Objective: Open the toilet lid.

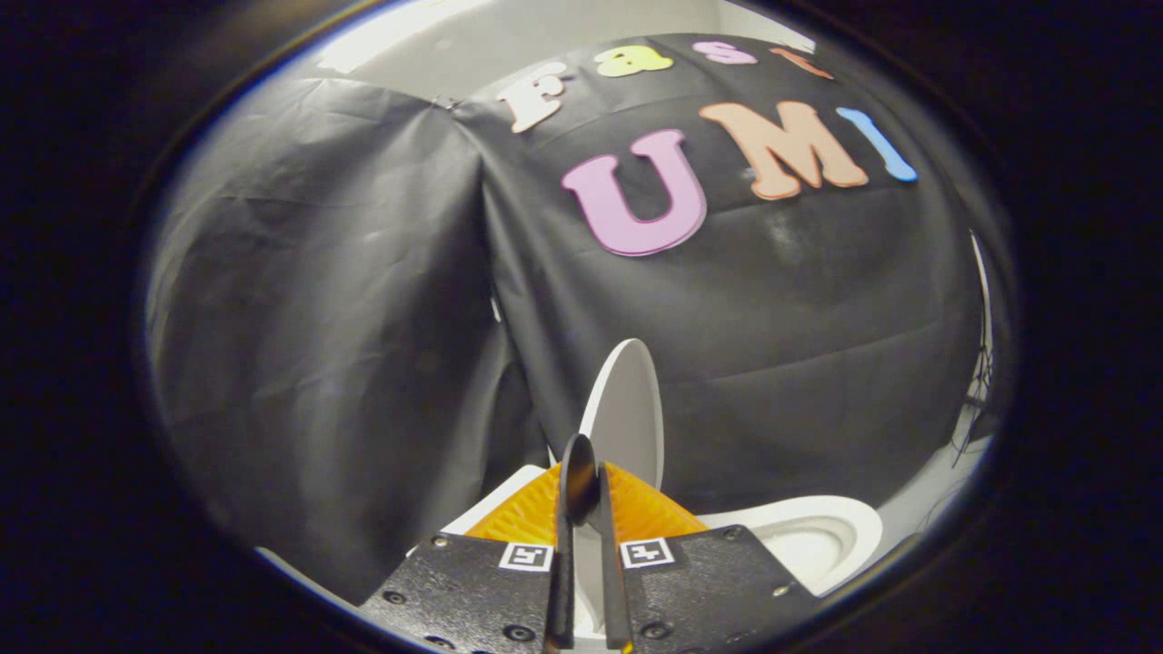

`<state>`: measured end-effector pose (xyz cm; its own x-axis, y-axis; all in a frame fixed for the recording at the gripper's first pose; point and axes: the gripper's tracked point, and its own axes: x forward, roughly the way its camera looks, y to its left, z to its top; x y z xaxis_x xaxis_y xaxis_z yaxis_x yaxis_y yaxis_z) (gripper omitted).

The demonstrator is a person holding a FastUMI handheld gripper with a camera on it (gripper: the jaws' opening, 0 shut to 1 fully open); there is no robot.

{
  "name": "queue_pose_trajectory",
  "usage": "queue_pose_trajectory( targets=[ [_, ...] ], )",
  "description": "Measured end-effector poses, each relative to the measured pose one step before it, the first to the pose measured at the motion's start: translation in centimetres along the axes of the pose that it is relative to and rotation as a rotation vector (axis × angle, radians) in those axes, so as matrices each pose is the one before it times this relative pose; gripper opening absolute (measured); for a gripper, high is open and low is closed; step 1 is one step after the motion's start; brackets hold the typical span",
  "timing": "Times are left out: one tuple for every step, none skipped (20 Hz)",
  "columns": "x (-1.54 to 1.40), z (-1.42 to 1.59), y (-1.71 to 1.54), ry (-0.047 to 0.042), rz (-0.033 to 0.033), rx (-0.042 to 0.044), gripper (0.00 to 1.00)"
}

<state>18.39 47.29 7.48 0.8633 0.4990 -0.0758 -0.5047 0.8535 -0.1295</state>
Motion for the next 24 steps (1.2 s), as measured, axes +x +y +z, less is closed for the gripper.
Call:
queue_pose_trajectory(
  targets=[
    [0.385, 0.017, 0.94, 0.00272, 0.00909, -0.04067, 0.13],
    [0.453, -0.013, 1.005, 0.0001, 0.01516, -0.0394, 0.13],
    [0.511, -0.258, 0.58, 0.00231, 0.01291, -0.02681, 0.13],
    [0.437, -0.047, 0.917, 0.0045, 0.01582, -0.01903, 0.13],
    [0.422, -0.021, 1.056, 0.00361, 0.01625, -0.01379, 0.13],
    [0.474, -0.048, 1.039, 0.00426, 0.01763, -0.00932, 0.13],
    [0.382, -0.142, 0.799, 0.00546, 0.01446, -0.00889, 0.14],
    [0.568, -0.022, 0.901, 0.00349, 0.01435, -0.00586, 0.14],
    [0.232, -0.047, 0.649, 0.0047, 0.01012, -0.00441, 0.14],
    [0.32, 0.113, 0.513, 0.00171, 0.0102, -0.00433, 0.14],
    [0.471, -0.229, 0.527, 0.00253, 0.01047, -0.0011, 0.14],
    [0.393, -0.118, 0.587, 0.00239, 0.00925, -0.0006, 0.14],
    [0.327, -0.095, 0.632, 0.00356, 0.00684, -0.00157, 0.14],
    [0.358, -0.02, 0.346, 0.00258, 0.00338, -0.0022, 0.14],
    [0.35, 0.0, 0.262, 0.00501, 0.00479, -0.00224, 0.14],
    [0.273, 0.093, 0.389, 0.00547, 0.00943, 0.00094, 0.14],
    [0.155, -0.238, 0.311, 0.00438, 0.00833, -0.00103, 0.14],
    [0.164, -0.142, 0.219, 0.0015, 0.00599, 0.00227, 0.14],
    [0.074, 0.083, 0.12, -0.00016, 0.00206, 0.00201, 0.14],
    [0.008, 0.208, 0.11, 0.00182, -0.00038, 0.00404, 0.14],
    [-0.123, -0.246, -0.126, 0.00118, -0.00381, 0.00085, 0.14],
    [-0.106, 0.288, -0.263, -0.00846, -0.02055, -0.01239, 0.14],
    [-0.129, 0.162, -0.415, -0.01158, -0.02806, -0.01402, 0.16],
    [-0.256, 0.238, -0.511, -0.00212, -0.02595, -0.01167, 0.17]
  ],
)
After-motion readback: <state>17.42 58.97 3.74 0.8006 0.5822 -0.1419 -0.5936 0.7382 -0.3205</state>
